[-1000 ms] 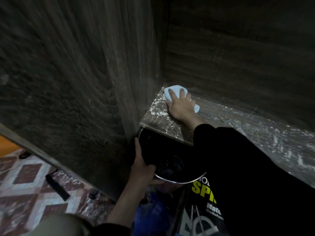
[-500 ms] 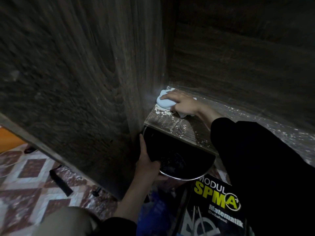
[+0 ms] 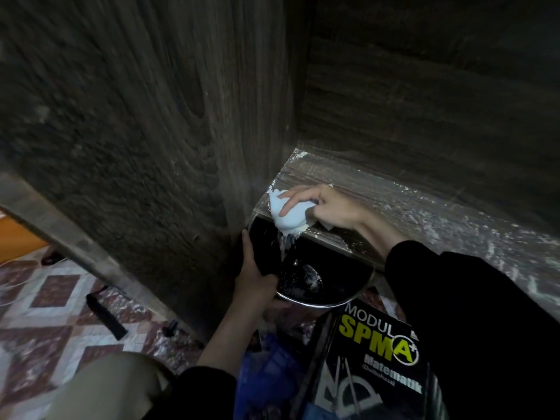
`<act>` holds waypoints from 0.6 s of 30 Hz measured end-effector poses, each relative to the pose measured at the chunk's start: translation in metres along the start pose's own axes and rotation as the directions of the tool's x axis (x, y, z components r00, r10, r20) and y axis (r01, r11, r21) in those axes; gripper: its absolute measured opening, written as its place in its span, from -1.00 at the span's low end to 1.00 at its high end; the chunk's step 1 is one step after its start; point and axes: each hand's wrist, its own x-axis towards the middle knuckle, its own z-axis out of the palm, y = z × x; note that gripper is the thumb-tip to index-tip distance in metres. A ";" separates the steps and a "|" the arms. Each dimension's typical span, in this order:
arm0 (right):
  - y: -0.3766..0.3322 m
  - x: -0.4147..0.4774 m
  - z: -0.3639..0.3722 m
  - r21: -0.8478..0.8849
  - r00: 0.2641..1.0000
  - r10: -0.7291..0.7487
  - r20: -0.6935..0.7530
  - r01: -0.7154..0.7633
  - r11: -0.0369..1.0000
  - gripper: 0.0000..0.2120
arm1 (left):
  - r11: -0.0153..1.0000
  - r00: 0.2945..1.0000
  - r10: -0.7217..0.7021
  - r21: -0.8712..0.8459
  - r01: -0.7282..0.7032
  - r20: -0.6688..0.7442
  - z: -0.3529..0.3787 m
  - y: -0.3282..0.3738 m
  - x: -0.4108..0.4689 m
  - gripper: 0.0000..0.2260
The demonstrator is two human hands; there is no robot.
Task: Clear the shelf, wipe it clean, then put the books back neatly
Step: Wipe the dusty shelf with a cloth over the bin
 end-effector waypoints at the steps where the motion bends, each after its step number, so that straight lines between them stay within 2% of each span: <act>1: 0.001 -0.005 0.002 0.007 1.000 -0.008 0.004 0.008 1.000 -0.37 | 1.000 1.000 -0.004 -0.015 0.004 -0.003 0.001 0.000 -0.001 -0.05; 8: 0.004 -0.037 0.009 -0.018 1.000 -0.013 -0.019 0.013 1.000 -0.40 | 0.998 1.000 -0.027 -0.048 0.027 0.005 0.004 0.007 -0.006 -0.08; 11: -0.001 -0.038 0.001 0.112 0.998 0.015 -0.060 -0.008 0.994 -0.45 | 0.997 0.999 -0.044 -0.065 0.045 0.010 0.003 0.006 -0.004 -0.09; 14: -0.008 -0.027 -0.011 0.262 0.953 0.105 -0.284 -0.029 0.965 -0.51 | 0.996 0.998 -0.060 -0.061 0.060 0.005 0.001 0.006 -0.002 -0.07; 16: -0.012 -0.011 -0.017 0.385 0.871 0.188 -0.453 0.001 0.923 -0.51 | 0.997 0.999 -0.042 -0.057 0.042 -0.003 0.002 0.005 -0.002 -0.05; 18: -0.011 0.012 -0.023 0.421 0.769 0.262 -0.583 0.010 0.907 -0.51 | 0.999 1.000 -0.016 -0.049 0.016 -0.015 0.001 0.003 0.000 -0.03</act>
